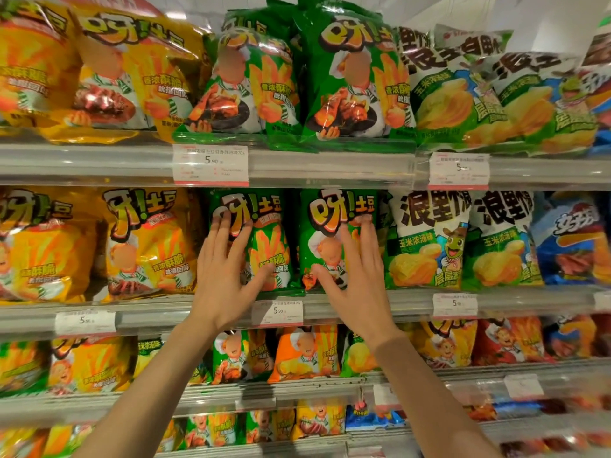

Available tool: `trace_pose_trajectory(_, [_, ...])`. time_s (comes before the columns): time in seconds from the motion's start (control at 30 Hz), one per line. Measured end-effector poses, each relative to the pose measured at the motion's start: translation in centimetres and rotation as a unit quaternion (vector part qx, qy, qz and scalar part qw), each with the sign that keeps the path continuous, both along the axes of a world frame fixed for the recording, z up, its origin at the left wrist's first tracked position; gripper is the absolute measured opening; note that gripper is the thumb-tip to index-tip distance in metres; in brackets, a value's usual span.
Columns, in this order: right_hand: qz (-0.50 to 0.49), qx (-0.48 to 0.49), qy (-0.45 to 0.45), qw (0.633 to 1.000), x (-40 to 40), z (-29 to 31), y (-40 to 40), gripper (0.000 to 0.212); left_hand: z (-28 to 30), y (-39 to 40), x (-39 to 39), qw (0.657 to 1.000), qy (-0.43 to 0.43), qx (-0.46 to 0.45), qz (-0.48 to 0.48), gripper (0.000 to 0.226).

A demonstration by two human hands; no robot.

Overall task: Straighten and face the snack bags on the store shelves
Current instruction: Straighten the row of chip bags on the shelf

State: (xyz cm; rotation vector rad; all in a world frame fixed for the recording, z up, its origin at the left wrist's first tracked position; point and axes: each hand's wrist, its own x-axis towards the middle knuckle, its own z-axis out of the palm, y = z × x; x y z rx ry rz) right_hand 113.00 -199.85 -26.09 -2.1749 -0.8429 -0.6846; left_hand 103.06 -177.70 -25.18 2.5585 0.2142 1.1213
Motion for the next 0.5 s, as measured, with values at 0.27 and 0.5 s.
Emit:
trace_pose_trajectory(0.27, [-0.027, 0.184, 0.102, 0.977, -3.7, -0.7, -1.2, 0.051, 0.6, 1.0, -4.9, 0.976, -0.046, -0.206, -0.046, 0.053])
trace_pose_trajectory(0.5, [-0.054, 0.186, 0.198, 0.961, -9.1, -3.2, 1.7, 0.022, -2.1, 3.7, -11.2, 0.932, -0.043, -0.348, -0.087, 0.036])
